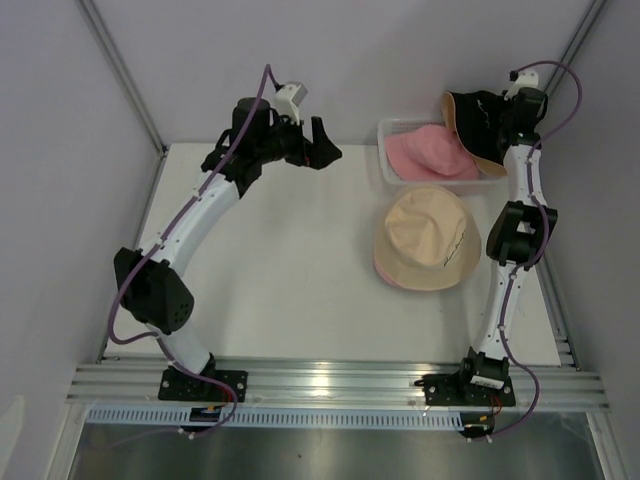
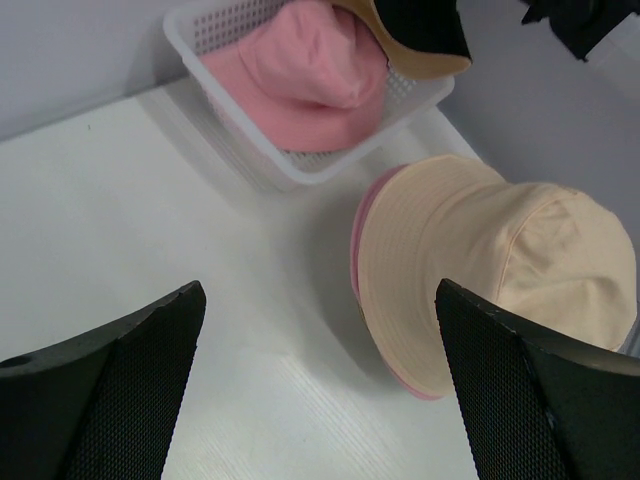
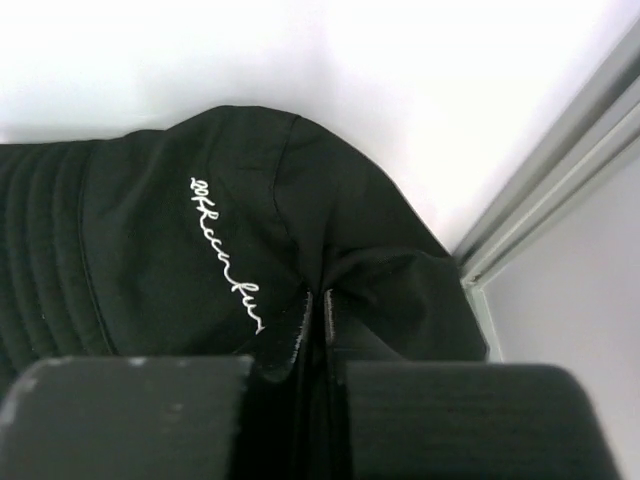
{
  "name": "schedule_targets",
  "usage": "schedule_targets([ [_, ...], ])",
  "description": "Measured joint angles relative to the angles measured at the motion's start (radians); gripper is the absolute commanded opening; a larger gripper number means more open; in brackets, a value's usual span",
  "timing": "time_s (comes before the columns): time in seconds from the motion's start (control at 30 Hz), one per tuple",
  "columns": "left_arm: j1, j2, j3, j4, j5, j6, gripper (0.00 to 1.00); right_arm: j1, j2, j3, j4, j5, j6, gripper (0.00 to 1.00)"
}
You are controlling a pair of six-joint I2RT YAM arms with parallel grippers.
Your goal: Stack the hats
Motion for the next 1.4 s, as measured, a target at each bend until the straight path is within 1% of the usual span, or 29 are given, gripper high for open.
schedule_targets([
  [0.1, 0.0, 0.02, 0.074, -0.002, -0.001, 0.008, 0.99, 0.013, -0.003, -0.002, 0.006, -0.005, 0.016, 0.0],
  [0.2, 0.0, 0.02, 0.109, 0.001, -0.004, 0.01, 0.99, 0.023, -0.027, -0.017, 0.006, -0.026, 0.033, 0.0],
  [0.37, 0.001, 0.023, 0.155, -0.029, -0.02, 0.007, 0.99, 0.064, -0.163, -0.081, -0.036, -0.054, 0.031, 0.0],
  [0.47, 0.001, 0.023, 0.193, -0.043, -0.019, -0.006, 0.99, 0.123, -0.306, -0.126, -0.048, -0.071, 0.026, 0.0],
  [0.57, 0.001, 0.006, 0.19, -0.031, -0.018, -0.055, 1.0, 0.184, -0.471, -0.174, -0.051, -0.1, 0.025, 0.0],
  [0.63, 0.001, -0.007, 0.184, -0.031, -0.019, -0.098, 0.99, 0.224, -0.607, -0.235, -0.037, -0.14, 0.025, 0.0],
  [0.7, 0.001, -0.02, 0.179, -0.031, -0.014, -0.148, 1.0, 0.253, -0.752, -0.333, -0.008, -0.168, 0.021, 0.0],
  [0.77, 0.001, -0.037, 0.154, -0.021, -0.006, -0.19, 0.99, 0.278, -0.871, -0.419, 0.002, -0.187, 0.011, 0.0],
  [0.93, 0.001, -0.114, 0.013, 0.002, 0.016, -0.27, 1.0, 0.36, -1.117, -0.676, 0.021, -0.204, -0.024, 0.0],
  [1.1, 0.001, -0.249, -0.129, 0.008, -0.005, -0.282, 1.0, 0.371, -1.308, -0.949, -0.03, -0.205, -0.026, 0.0],
  [1.2, 0.001, -0.353, -0.197, 0.029, -0.016, -0.281, 1.0, 0.371, -1.407, -1.075, -0.056, -0.204, -0.03, 0.0],
  [1.3, 0.001, -0.45, -0.247, 0.054, -0.019, -0.28, 0.99, 0.381, -1.489, -1.156, -0.096, -0.201, -0.051, 0.0],
  [1.4, 0.001, -0.502, -0.274, 0.07, -0.02, -0.276, 0.99, 0.394, -1.54, -1.184, -0.144, -0.201, -0.067, 0.0],
])
